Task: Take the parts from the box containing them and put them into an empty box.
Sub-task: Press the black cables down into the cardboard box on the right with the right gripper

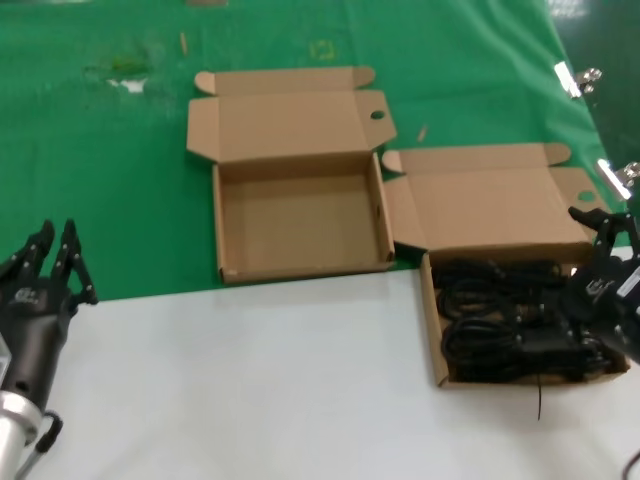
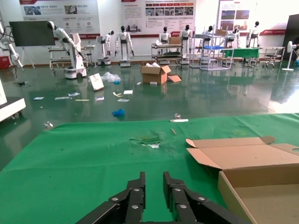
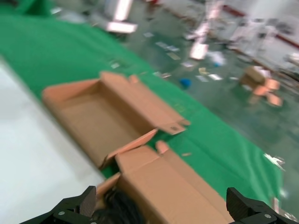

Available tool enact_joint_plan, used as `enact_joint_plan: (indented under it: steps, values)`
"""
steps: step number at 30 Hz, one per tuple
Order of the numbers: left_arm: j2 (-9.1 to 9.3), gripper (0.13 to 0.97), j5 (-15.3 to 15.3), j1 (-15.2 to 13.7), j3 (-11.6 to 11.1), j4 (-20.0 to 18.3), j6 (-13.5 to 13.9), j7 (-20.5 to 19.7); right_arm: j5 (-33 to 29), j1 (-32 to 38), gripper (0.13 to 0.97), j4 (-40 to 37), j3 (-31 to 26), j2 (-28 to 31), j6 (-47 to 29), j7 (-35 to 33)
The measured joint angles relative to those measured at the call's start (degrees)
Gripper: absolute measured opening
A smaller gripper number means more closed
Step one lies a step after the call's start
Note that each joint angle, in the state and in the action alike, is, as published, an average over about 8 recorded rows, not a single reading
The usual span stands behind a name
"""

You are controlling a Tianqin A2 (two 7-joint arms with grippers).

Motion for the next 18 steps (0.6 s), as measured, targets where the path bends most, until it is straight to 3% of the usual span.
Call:
enact_joint_plan:
  steps: [8, 18]
  values:
    - [0.0, 0.195, 0.0, 0.0, 0.0, 0.0, 0.0, 0.0, -9.5, 6.7, 0.966, -3.8, -2.1, 6.2, -13.7, 0.2]
    - [0.0, 0.145, 0.0, 0.0, 0.0, 0.0, 0.0, 0.0, -20.9, 14.8, 0.966, -9.3, -3.1, 5.5, -29.9, -1.7]
